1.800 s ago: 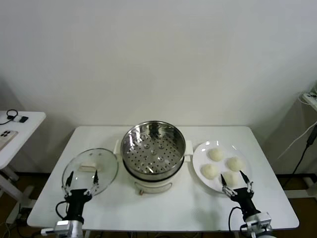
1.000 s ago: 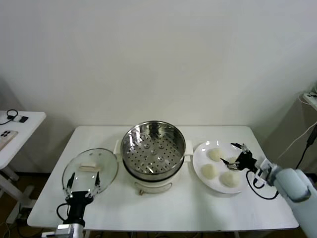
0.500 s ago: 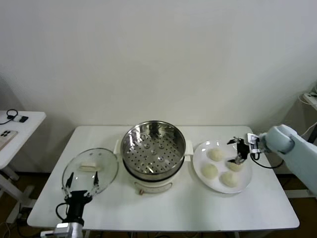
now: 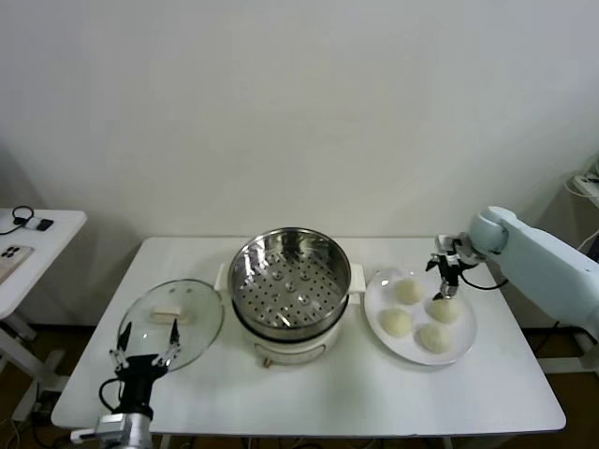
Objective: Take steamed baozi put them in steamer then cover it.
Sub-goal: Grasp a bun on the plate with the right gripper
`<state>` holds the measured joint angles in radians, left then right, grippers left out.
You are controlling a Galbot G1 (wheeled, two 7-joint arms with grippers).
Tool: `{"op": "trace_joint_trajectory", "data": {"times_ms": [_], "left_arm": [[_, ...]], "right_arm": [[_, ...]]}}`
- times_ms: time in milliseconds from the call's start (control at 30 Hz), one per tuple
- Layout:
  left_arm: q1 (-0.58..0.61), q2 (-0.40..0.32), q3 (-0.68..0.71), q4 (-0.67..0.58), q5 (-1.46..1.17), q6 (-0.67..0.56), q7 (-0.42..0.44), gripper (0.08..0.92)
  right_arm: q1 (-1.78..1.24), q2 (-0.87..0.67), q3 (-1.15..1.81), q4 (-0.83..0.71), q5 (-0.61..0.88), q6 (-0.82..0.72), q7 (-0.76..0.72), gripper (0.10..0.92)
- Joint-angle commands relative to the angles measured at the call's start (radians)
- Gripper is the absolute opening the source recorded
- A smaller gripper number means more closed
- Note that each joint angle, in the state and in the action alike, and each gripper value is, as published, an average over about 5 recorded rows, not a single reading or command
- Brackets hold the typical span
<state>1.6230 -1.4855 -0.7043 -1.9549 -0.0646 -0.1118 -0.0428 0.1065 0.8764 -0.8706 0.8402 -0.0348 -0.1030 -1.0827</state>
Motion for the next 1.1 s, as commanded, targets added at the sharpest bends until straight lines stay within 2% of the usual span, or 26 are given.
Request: {"op": "trace_joint_trajectory", "data": {"times_ms": [33, 833, 1100], "left_arm": [[-0.005, 0.003, 0.0, 0.001, -0.004, 0.008, -0.001, 0.823], [-0.01, 0.006, 0.003, 0.005, -0.002, 0.012, -0.004, 0.823], [-0.007, 0.005, 0.005, 0.003, -0.001, 0.012, -0.005, 0.823]], "right_arm": [[0.046, 0.129, -0.081, -0.166, 0.0, 0.015, -0.023, 0.823], [-0.019, 0.217, -0.019, -0.278, -0.052, 0.064, -0.016, 0.82], [-0.018, 0.226, -0.001, -0.292, -0.06, 0.077, -0.019, 0.75]]}}
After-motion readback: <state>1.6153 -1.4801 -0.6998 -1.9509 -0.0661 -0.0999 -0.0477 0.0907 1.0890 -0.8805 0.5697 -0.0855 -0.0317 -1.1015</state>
